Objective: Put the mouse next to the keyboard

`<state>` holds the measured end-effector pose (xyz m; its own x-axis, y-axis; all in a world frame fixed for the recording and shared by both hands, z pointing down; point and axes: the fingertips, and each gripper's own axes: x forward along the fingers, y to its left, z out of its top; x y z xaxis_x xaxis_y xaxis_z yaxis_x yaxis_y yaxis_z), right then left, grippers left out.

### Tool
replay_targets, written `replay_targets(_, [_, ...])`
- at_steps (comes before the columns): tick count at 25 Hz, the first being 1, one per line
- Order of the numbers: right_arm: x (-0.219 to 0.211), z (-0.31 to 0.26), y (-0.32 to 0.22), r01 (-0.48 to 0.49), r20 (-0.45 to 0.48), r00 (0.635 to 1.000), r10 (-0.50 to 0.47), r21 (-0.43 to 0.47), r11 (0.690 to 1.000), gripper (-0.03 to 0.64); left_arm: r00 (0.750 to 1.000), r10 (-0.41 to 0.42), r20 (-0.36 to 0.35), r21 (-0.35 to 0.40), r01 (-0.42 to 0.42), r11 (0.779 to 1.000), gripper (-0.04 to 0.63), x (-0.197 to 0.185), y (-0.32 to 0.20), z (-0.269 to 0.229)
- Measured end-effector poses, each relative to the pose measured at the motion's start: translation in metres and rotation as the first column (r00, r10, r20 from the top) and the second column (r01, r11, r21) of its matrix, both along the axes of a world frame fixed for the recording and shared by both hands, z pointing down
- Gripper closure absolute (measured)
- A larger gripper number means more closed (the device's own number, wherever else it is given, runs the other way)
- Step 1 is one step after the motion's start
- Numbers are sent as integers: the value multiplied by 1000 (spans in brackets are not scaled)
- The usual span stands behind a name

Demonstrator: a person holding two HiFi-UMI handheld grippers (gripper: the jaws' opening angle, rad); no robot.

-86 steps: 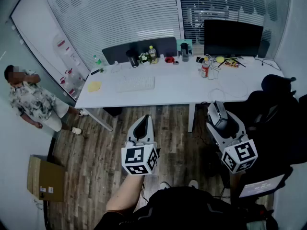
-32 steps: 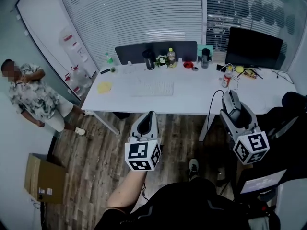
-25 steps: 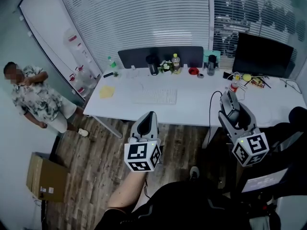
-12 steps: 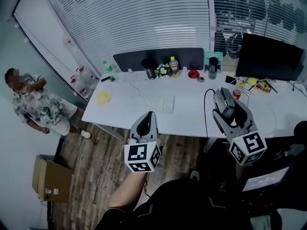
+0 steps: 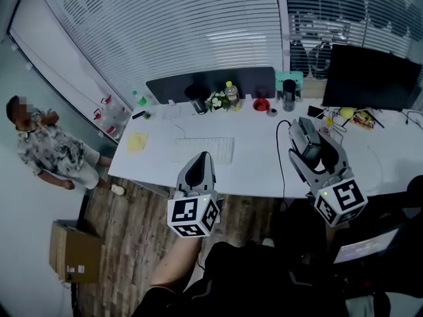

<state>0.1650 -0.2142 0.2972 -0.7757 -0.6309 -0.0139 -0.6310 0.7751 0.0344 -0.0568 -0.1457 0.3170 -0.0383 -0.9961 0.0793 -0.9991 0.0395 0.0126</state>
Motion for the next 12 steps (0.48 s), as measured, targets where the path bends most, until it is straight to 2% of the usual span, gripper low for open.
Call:
replay_targets(4, [-11, 5, -10, -5, -8, 1000, 5, -1, 1000, 316, 999, 38, 11, -27, -38, 999, 566, -4, -18, 12])
replay_targets(8, [-31, 7, -20, -24, -11, 1000, 24, -15, 1000, 316, 996, 83, -10, -15, -83, 996, 566, -22, -40, 20])
replay_targets(12, [-67, 4, -25, -54, -40, 998, 54, -1, 999, 316, 986, 162, -38, 10, -161, 987, 566, -51, -63, 22])
